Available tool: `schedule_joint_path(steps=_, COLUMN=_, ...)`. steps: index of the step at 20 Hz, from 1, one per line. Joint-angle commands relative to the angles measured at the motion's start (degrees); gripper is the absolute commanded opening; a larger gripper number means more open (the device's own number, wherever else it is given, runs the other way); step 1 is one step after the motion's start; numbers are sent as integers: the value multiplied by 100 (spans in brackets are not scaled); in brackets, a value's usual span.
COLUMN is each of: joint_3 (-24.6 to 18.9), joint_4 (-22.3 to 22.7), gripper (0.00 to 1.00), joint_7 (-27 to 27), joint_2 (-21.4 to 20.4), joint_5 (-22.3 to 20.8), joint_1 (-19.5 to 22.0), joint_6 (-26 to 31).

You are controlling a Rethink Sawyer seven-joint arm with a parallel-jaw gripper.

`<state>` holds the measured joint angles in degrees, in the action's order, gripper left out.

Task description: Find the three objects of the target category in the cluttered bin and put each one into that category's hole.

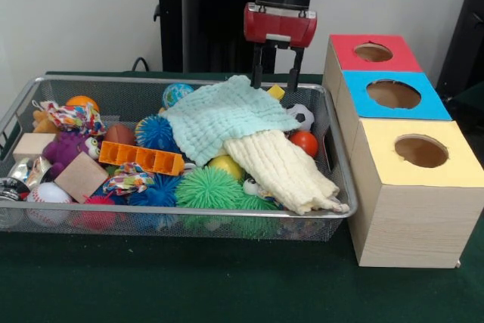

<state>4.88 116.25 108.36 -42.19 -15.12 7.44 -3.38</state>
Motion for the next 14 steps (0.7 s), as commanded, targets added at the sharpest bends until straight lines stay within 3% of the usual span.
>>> schedule_joint_path(steps=1, joint_3=-395, joint_4=62, gripper=100, joint_7=580, joint_2=292, joint_5=-393, joint_1=100, joint_6=-405)
schedule_joint_path(steps=14, joint_3=-538, joint_4=103, gripper=100, joint_7=597, joint_2=352, joint_5=-769, joint_1=481, joint_6=-524)
